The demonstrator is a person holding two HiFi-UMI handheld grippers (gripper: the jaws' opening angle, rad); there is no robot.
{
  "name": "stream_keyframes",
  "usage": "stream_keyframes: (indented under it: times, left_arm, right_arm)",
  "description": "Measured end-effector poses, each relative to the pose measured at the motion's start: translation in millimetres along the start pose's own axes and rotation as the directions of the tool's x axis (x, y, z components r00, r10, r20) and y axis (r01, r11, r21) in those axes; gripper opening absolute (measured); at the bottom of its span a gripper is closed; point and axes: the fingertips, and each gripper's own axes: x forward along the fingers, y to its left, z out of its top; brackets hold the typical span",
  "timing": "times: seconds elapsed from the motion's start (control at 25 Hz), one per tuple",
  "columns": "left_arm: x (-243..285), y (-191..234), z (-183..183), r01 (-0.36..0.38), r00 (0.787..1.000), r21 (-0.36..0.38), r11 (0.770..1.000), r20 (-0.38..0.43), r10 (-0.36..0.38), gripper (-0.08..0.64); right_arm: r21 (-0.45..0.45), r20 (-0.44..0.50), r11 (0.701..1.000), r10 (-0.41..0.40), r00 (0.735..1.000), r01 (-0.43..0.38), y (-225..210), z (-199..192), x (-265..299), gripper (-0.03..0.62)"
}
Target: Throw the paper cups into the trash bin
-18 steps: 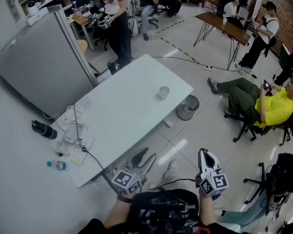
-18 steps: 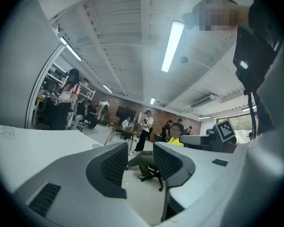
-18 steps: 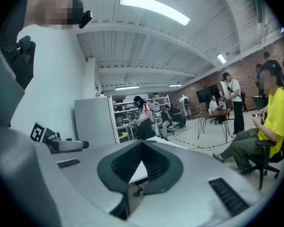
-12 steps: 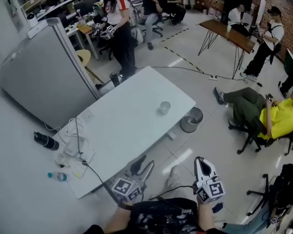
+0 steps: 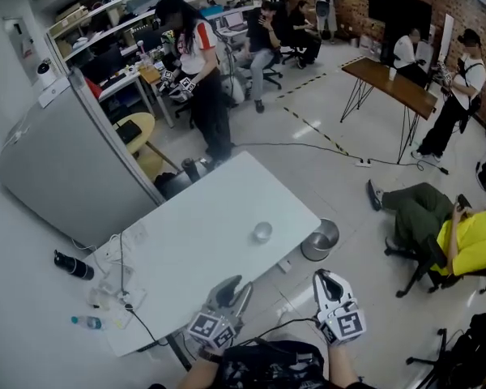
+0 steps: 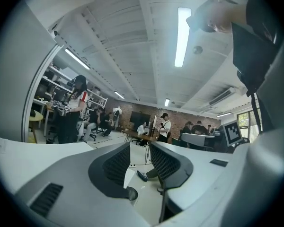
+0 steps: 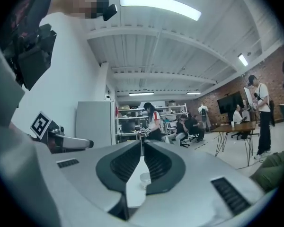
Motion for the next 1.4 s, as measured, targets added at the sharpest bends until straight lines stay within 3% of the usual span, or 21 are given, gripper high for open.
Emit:
stream_keyframes:
  times: [0.24,0.28,0.36,0.56,0.72,0.8,0.84,1.24,1.4]
  left_arm:
    - [44,9,36,-0.036,0.998,0.005,0.999,0.058,0.035,0.113]
    - [49,13,37,-0.042,0.998,0.009,0.999,0.053,0.041,0.114]
    - [53,26,37,-0.055,0.998,0.004,0.998,0.043,0.055,0.110]
    - [63,68,25,-0.044,0.999,-0.024,0.999,0.003,0.044,0.110]
    - [65,91,22,-0.047,0.998,-0.023,0.999,-0.032,0.046,0.122]
    - [67,100,22,-0.065,0.997,-0.019,0.998,-0.031,0.064,0.133]
    - [69,105,21,-0.075,0.997,-0.015,0.997,-0.030,0.074,0.135]
    - [77,125,25,-0.134,0.991,-0.004,0.991,-0.018,0.133,0.135]
    - [76,128,21,-0.137,0.990,-0.009,0.990,-0.037,0.137,0.135]
  right_arm:
    - [-0.009,-0.038,0.997,0.080,0.996,-0.081,-38,5,44,0.048]
    - [-0.003,-0.043,0.996,0.091,0.995,-0.091,-40,5,51,0.108]
    - [0.000,-0.050,0.994,0.110,0.993,-0.110,-38,4,66,0.133]
    - [-0.054,-0.084,0.984,0.164,0.983,-0.169,-25,-5,110,0.289]
    - [-0.039,-0.136,0.983,0.171,0.976,-0.177,-7,-17,132,0.386]
    - [-0.045,-0.156,0.978,0.197,0.968,-0.206,-1,-22,142,0.388]
    - [-0.047,-0.161,0.975,0.208,0.965,-0.218,0,-23,147,0.445]
    - [-0.033,-0.184,0.973,0.217,0.959,-0.227,-10,-41,178,0.451]
    - [-0.077,-0.257,0.962,0.235,0.937,-0.263,-6,-70,186,0.451]
